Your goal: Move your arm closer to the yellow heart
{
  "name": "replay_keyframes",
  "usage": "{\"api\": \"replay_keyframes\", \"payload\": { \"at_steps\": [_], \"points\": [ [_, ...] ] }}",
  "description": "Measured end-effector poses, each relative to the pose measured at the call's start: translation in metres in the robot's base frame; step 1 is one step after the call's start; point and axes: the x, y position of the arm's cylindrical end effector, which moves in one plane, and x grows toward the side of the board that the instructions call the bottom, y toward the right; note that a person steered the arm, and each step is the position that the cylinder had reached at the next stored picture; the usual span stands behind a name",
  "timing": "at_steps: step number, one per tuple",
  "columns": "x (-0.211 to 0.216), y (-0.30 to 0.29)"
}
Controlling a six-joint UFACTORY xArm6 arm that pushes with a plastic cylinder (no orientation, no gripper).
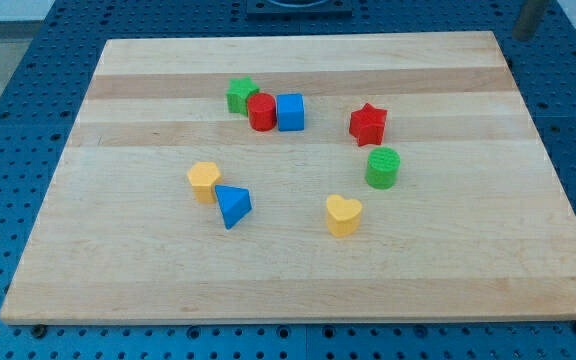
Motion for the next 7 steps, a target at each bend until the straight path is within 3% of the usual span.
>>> {"api": "replay_keyframes", "payload": {
  "at_steps": [1, 3, 7],
  "points": [
    [0.001, -0.009],
    [0.056, -0.020],
    [0.237, -0.060]
  ]
}}
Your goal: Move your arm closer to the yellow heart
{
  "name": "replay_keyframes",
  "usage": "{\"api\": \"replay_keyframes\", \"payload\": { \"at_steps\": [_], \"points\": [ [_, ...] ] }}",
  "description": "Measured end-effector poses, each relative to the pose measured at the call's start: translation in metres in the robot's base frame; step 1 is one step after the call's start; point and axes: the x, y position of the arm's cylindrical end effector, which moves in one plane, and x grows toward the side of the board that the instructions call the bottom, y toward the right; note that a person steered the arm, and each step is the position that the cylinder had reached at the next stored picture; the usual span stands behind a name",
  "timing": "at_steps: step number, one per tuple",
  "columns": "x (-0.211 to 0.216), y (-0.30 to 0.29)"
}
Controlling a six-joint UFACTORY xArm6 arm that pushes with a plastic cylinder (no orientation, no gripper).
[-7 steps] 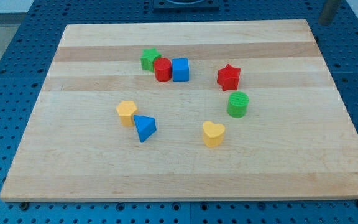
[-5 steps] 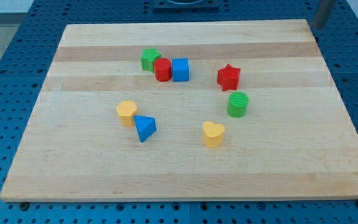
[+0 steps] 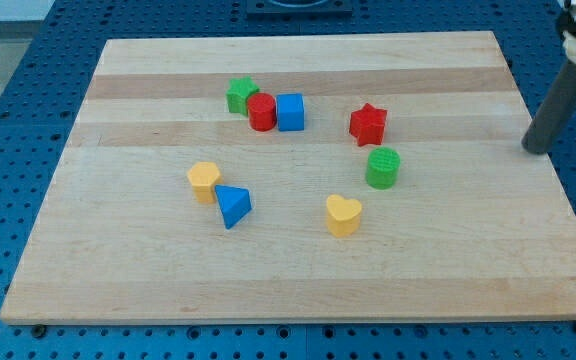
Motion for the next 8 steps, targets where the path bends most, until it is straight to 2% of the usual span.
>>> {"api": "replay_keyframes", "payload": {
  "at_steps": [5, 8],
  "points": [
    [0.024, -0.032],
    [0.118, -0.142]
  ]
}}
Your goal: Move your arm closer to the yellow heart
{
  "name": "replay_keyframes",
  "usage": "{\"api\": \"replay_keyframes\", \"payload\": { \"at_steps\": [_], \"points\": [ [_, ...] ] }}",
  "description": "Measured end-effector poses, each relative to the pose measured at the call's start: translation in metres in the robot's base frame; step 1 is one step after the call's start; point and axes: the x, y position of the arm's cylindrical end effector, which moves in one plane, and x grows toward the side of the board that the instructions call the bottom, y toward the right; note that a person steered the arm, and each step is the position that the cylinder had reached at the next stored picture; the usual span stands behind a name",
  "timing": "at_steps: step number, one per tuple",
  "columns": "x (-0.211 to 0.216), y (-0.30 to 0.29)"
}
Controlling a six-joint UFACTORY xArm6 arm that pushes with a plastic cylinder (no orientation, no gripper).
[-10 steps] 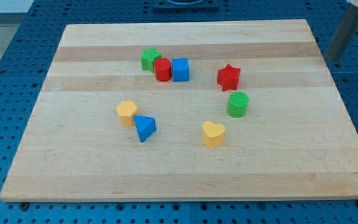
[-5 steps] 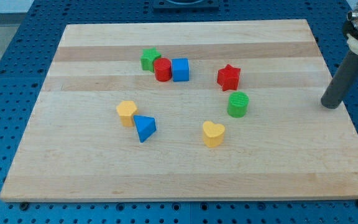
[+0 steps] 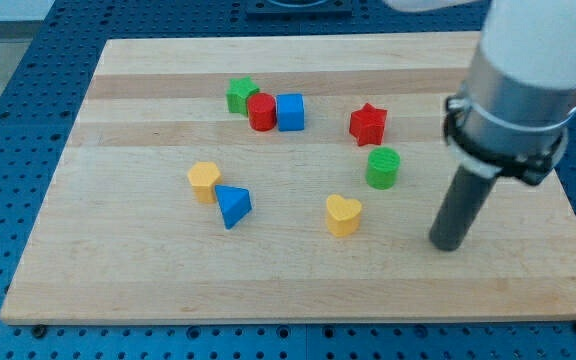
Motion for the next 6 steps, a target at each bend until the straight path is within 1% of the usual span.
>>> {"api": "replay_keyframes", "payload": {
  "at_steps": [1, 2, 3, 4, 6],
  "points": [
    [0.011, -0.047],
    [0.011, -0.095],
    [0.010, -0.112],
    [0.006, -0.106],
    [-0.028, -0.098]
  ]
}}
